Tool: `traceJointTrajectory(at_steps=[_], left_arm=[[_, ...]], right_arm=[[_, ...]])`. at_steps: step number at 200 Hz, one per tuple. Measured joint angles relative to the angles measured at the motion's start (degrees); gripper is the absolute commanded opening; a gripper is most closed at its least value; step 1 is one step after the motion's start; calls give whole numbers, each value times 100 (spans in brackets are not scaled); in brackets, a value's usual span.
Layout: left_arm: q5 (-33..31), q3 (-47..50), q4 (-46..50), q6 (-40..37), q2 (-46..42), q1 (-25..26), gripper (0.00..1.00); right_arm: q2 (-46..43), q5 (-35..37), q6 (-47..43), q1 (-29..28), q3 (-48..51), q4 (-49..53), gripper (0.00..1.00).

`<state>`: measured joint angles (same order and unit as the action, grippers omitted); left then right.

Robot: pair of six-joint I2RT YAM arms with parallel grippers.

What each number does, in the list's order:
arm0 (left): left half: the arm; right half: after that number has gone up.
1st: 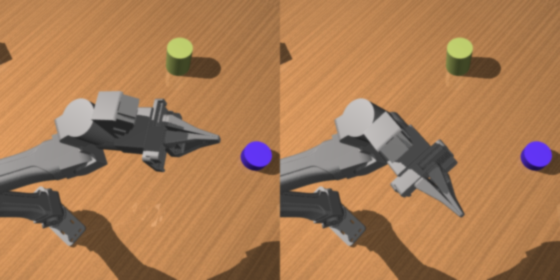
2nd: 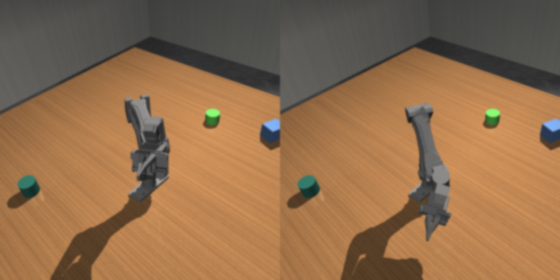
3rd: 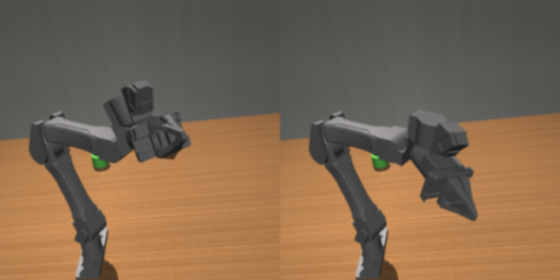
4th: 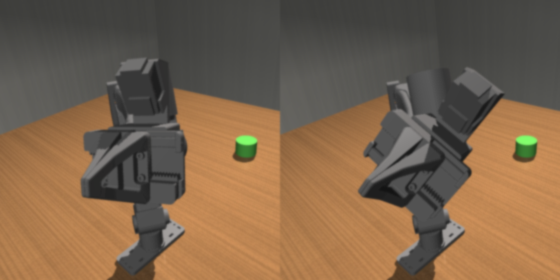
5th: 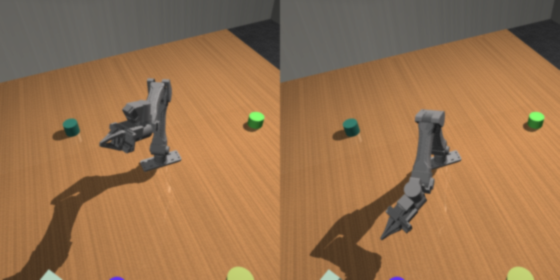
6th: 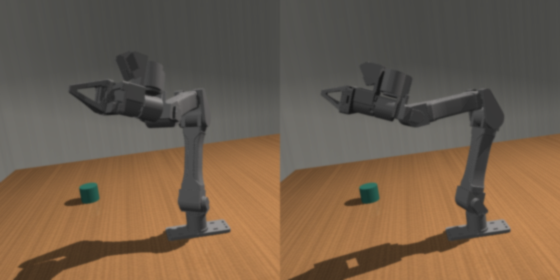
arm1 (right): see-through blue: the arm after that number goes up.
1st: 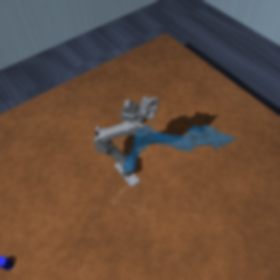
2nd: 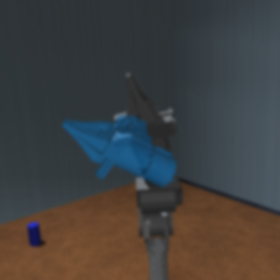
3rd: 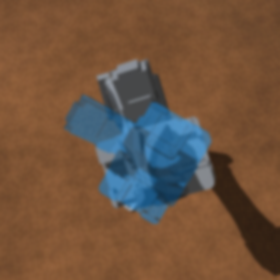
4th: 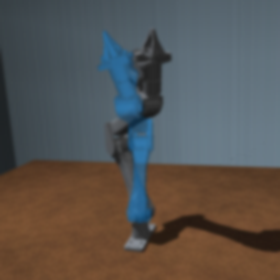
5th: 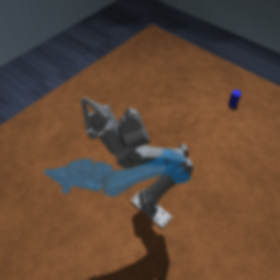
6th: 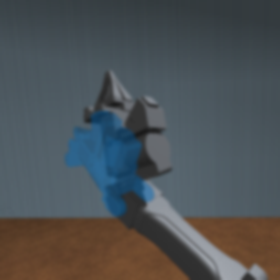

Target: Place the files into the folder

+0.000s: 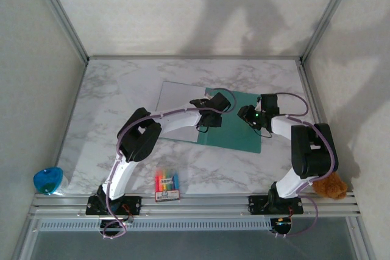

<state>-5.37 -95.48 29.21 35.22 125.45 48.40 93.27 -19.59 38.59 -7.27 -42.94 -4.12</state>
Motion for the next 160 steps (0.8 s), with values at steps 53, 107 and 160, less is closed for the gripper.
traceJointTrajectory(at_steps=[53,107,160], left_arm=[[20,-13,17,-2,9,0,24],[24,-52,87,-4,90,4,19],[98,-55,105,-4,105,4,18]], right_arm=[[94,-9,17,0,-2,2,40],[144,-9,20,0,-2,4,40],[175,-11,20,0,-17,7,39]])
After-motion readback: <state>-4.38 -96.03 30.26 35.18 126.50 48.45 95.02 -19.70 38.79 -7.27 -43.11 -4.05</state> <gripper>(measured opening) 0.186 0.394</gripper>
